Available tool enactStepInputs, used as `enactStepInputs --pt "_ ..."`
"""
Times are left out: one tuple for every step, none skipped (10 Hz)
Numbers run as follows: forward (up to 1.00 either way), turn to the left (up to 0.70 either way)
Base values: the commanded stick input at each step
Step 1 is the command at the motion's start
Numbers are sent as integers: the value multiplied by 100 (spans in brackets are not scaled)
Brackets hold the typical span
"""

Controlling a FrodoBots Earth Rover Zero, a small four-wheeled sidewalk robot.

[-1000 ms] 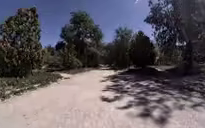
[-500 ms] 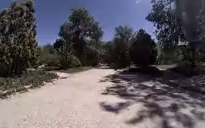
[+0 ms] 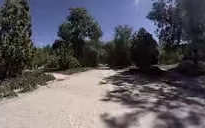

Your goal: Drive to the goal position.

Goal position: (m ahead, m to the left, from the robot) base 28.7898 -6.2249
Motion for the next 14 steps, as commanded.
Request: enactStepInputs --pt "70 1" --pt "70 1" --pt "70 1" --pt "70 1" --pt "70 1" --pt "70 1" --pt "70 1" --pt "70 1" --pt "70 1" --pt "70 1" --pt "70 1" --pt "70 1" --pt "70 1" --pt "70 1"
